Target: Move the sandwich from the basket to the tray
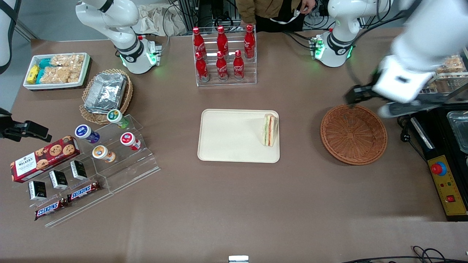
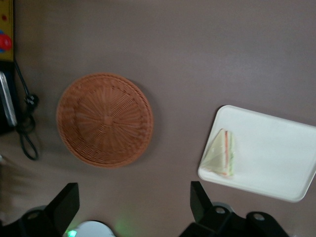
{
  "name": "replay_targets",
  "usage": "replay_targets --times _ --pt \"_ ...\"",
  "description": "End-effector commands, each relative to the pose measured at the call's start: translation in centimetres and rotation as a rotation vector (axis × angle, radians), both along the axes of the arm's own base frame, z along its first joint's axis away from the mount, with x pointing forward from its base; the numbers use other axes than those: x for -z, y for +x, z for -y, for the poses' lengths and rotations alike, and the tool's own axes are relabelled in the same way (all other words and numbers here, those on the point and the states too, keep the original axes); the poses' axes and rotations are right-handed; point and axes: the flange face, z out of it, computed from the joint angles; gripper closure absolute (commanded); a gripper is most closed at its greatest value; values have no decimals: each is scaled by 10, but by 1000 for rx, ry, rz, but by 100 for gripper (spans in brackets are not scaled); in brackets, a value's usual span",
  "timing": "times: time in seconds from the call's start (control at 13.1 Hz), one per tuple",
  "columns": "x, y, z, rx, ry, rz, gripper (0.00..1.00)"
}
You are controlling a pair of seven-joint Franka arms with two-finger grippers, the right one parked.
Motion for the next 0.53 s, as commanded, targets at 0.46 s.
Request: replay_targets --times 0.46 --pt "-6 5 -93 177 -35 -4 0"
